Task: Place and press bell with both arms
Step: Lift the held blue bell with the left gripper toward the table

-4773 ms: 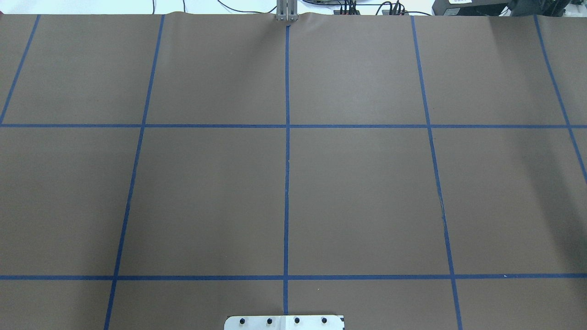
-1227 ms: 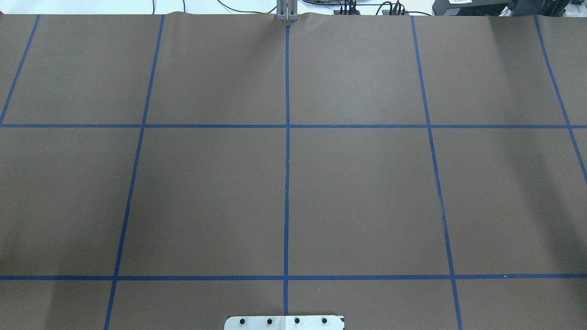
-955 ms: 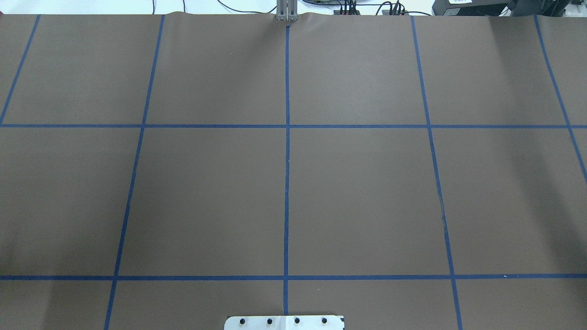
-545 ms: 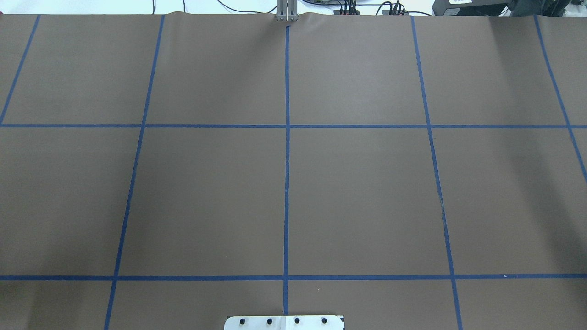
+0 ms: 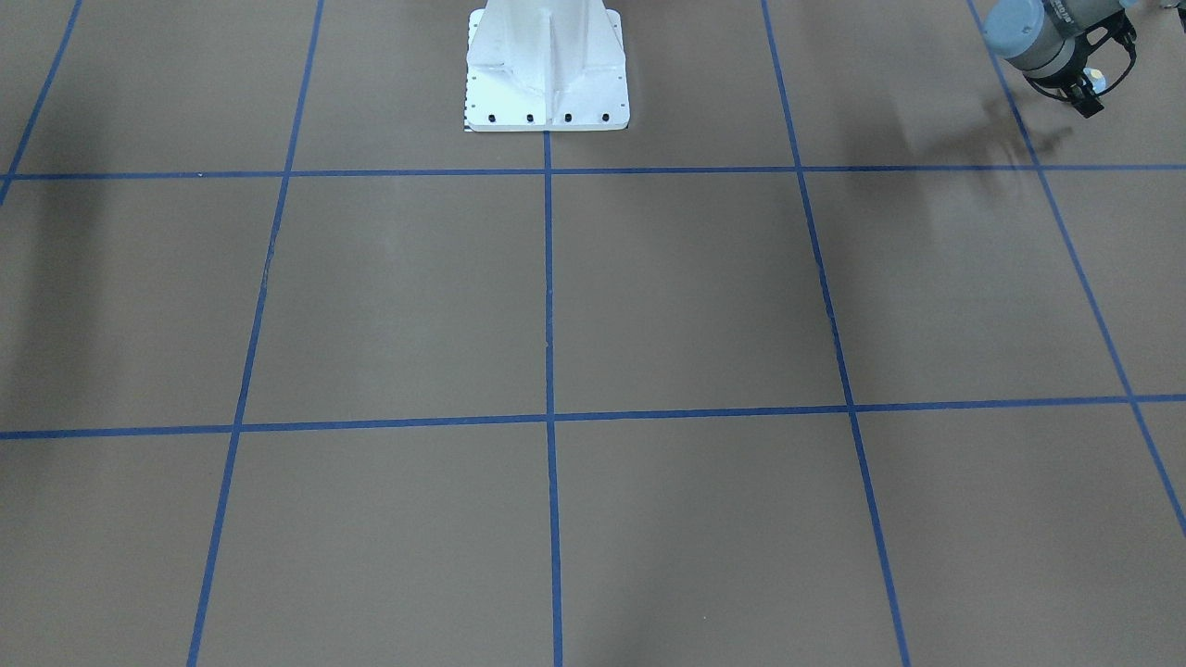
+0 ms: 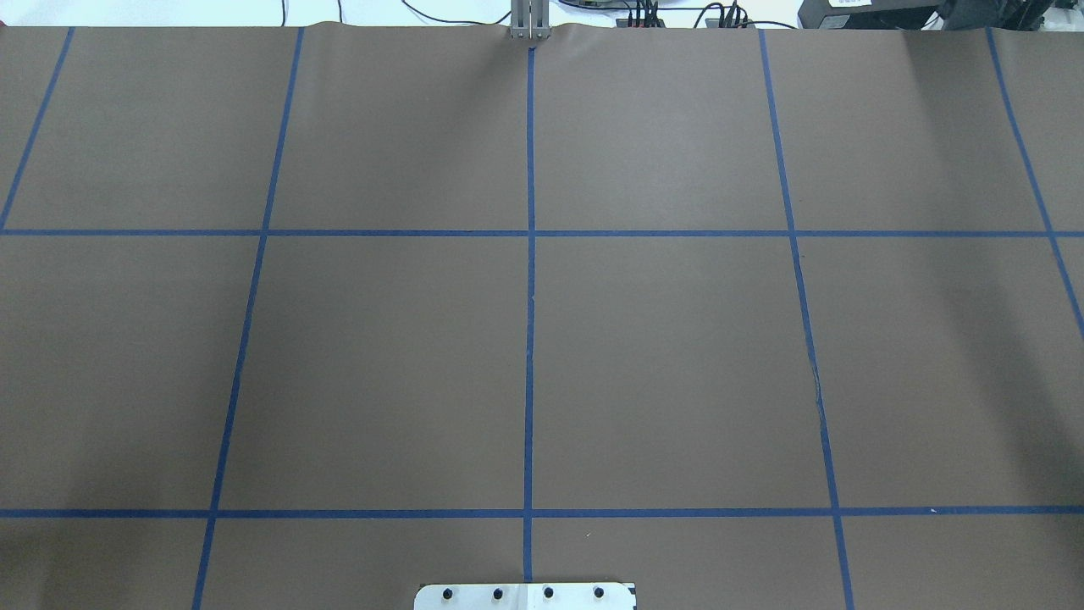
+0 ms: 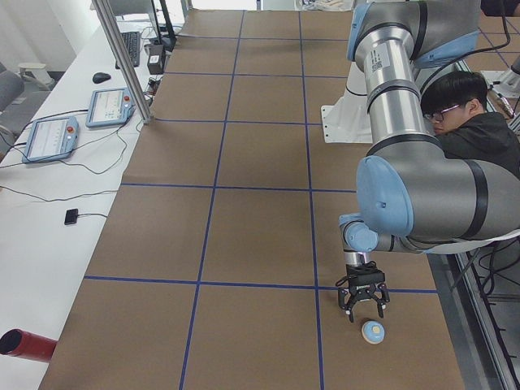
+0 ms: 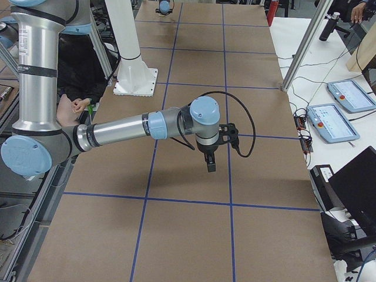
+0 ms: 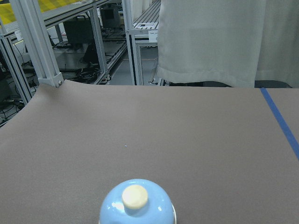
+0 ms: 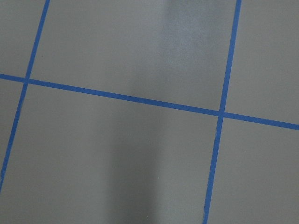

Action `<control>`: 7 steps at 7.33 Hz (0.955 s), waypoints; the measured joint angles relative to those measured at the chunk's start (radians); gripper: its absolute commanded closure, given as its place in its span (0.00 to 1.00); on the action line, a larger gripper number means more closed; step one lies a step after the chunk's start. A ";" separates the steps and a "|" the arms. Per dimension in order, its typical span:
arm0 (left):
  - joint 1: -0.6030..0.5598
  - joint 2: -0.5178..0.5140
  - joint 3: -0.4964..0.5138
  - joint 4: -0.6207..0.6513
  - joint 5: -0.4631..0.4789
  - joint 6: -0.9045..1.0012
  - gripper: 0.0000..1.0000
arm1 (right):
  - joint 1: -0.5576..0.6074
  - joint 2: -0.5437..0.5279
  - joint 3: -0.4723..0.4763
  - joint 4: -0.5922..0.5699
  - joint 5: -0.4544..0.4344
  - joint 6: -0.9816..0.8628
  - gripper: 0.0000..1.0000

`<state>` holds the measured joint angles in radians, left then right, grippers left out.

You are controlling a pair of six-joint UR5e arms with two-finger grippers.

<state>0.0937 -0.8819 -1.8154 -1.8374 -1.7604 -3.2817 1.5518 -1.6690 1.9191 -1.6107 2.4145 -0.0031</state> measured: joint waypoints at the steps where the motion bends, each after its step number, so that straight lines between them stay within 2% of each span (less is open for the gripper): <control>1: 0.011 0.001 0.004 -0.001 -0.003 -0.012 0.00 | 0.000 0.000 0.000 0.000 0.000 0.000 0.00; 7: 0.089 -0.003 0.067 -0.079 -0.007 -0.091 0.00 | -0.001 0.001 0.000 0.000 0.000 0.000 0.00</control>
<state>0.1829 -0.8846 -1.7485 -1.9165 -1.7677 -3.3731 1.5512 -1.6680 1.9192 -1.6107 2.4145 -0.0031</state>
